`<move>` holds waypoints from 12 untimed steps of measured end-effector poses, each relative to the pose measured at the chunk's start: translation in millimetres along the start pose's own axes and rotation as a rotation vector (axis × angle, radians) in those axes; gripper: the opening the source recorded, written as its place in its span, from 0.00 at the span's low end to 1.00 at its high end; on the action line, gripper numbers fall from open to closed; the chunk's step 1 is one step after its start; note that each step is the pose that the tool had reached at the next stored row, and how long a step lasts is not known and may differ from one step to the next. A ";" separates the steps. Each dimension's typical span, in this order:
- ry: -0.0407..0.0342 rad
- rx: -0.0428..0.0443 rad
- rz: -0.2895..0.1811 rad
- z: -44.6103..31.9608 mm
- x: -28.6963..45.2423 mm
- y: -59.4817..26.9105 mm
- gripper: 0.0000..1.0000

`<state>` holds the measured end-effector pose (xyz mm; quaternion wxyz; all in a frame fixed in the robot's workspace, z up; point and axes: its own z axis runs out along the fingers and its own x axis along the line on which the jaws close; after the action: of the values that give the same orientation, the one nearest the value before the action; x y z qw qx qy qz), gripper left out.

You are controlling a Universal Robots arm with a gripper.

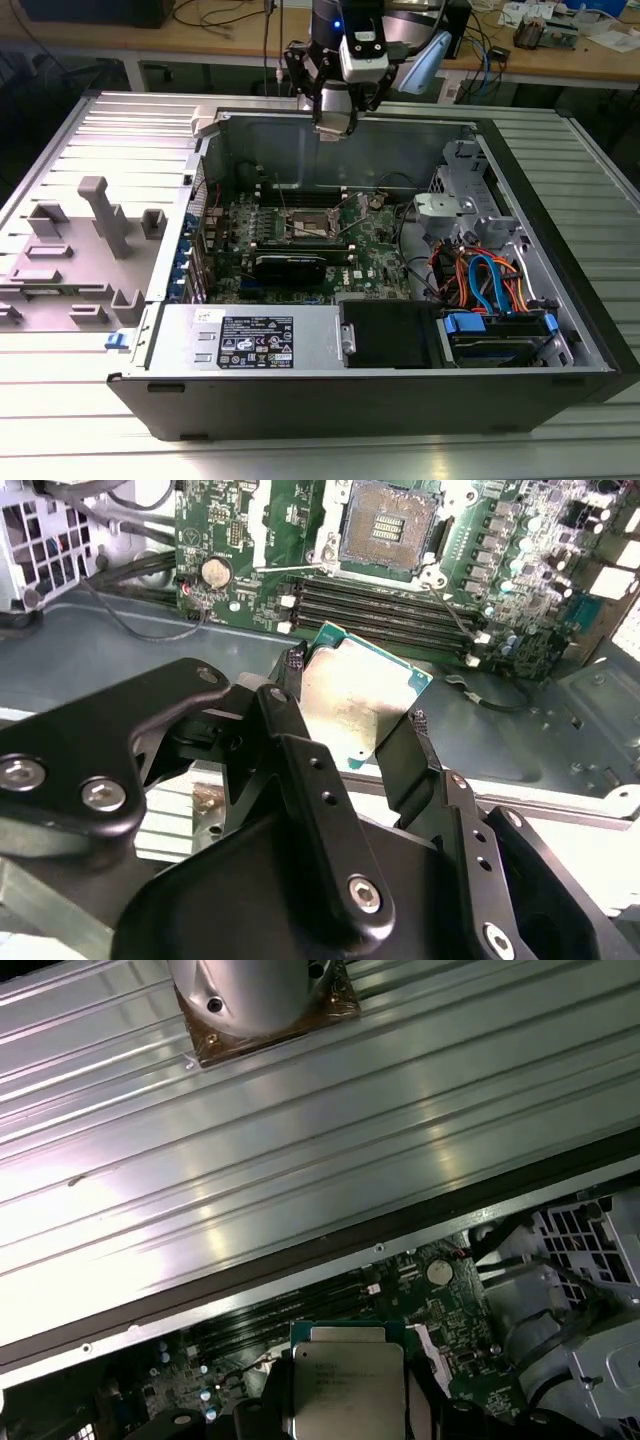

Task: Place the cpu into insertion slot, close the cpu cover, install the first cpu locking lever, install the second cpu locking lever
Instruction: 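Place the cpu into insertion slot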

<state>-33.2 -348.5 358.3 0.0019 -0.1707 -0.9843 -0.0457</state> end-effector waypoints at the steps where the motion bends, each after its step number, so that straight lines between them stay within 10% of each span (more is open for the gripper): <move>1: -0.0006 -0.0002 0.006 0.6 0.1 -0.2 0.54; 12: -0.0043 -0.0008 0.048 4.8 5.0 -5.3 0.54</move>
<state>-39.7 -351.4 353.1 0.0008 -0.1942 -0.9799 -0.0457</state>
